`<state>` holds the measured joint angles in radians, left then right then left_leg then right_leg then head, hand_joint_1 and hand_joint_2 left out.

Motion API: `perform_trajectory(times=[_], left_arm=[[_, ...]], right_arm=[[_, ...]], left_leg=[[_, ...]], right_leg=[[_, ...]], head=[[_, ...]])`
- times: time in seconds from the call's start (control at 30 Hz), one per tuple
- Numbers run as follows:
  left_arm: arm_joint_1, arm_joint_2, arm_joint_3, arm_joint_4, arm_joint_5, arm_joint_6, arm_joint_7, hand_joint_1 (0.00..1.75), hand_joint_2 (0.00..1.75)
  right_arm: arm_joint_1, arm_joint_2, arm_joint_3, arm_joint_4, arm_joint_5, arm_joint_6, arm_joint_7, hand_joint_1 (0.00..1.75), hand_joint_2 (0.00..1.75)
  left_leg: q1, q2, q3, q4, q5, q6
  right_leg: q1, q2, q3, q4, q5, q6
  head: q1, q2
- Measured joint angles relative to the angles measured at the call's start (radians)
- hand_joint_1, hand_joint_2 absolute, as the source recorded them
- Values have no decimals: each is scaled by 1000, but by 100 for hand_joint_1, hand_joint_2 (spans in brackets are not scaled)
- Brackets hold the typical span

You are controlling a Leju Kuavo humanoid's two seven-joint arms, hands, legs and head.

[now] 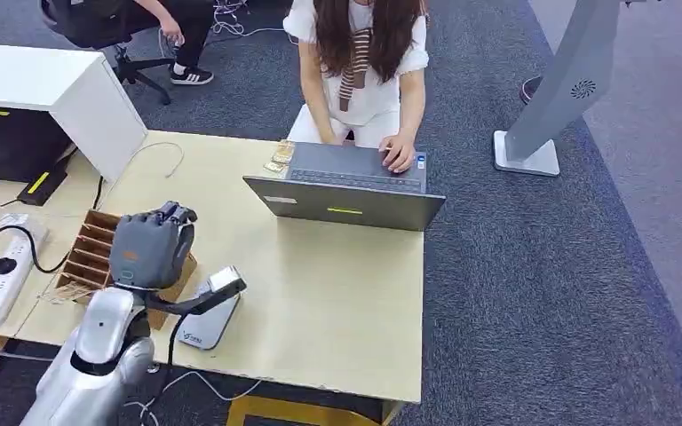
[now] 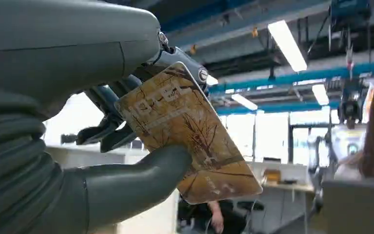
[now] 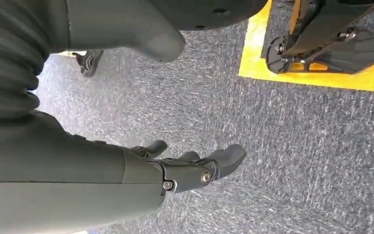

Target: Pass the card to the sensor for recognition and then transmit it.

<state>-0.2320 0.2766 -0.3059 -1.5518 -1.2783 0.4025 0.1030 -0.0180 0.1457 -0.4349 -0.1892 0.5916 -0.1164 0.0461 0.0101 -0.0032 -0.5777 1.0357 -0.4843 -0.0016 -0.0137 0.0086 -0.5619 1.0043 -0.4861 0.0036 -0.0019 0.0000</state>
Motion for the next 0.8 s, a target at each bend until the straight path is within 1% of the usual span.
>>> perform_trajectory(times=[0.17, 0.3, 0.37, 0.4, 0.5, 0.6, 0.67, 0.8], left_arm=[[-48, 0, 1, -4, -6, 31, -31, 175, 175], [-71, 0, 2, -5, -7, 37, -33, 175, 175], [-85, 0, 4, -4, -24, 35, -29, 175, 175], [-100, 2, 7, 0, -49, 34, -21, 175, 175], [-182, 25, 19, 75, -86, 23, -19, 175, 175], [-297, 44, 27, 203, -90, -6, -34, 175, 175], [-355, 50, 28, 270, -89, -15, -40, 175, 175], [-410, 50, 27, 346, -86, -18, -41, 175, 175]], right_arm=[[0, 0, 0, 0, 13, 8, -5, 0, 175], [0, 0, 0, 0, 14, 9, -5, 0, 175], [0, 0, 0, 0, 18, 12, -5, 0, 175], [0, 0, 0, 0, 26, 15, -5, 0, 175], [-2, 0, 1, 0, 52, 29, -6, 0, 175], [-6, 0, 2, 0, 68, 36, -5, 0, 175], [-8, -1, 2, 0, 69, 40, -5, 0, 175], [-9, -1, 2, 0, 69, 41, -5, 0, 175]], left_leg=[[0, 0, 0, 0, 0, 0], [0, 0, 0, 0, 0, 0], [0, 0, 0, 0, 0, 0], [0, 0, -1, 0, 0, 0], [0, 0, -1, 0, 1, 0], [1, 0, -1, 0, 3, 0], [1, 0, -1, 0, 3, -1], [0, 0, -1, 0, 3, -1]], right_leg=[[0, 0, 0, 0, 0, 0], [0, 0, 0, 0, 0, 0], [0, 0, -1, 0, 0, 0], [0, 0, -1, 0, 0, 0], [0, 0, -1, 0, 0, -1], [1, 0, -1, 0, 2, -2], [1, 0, -1, 1, 3, -1], [0, 1, -1, 1, 3, -1]], head=[[0, 0], [0, 0], [0, 0], [0, 0], [-1, 0], [0, 0], [0, 0], [0, 0]])
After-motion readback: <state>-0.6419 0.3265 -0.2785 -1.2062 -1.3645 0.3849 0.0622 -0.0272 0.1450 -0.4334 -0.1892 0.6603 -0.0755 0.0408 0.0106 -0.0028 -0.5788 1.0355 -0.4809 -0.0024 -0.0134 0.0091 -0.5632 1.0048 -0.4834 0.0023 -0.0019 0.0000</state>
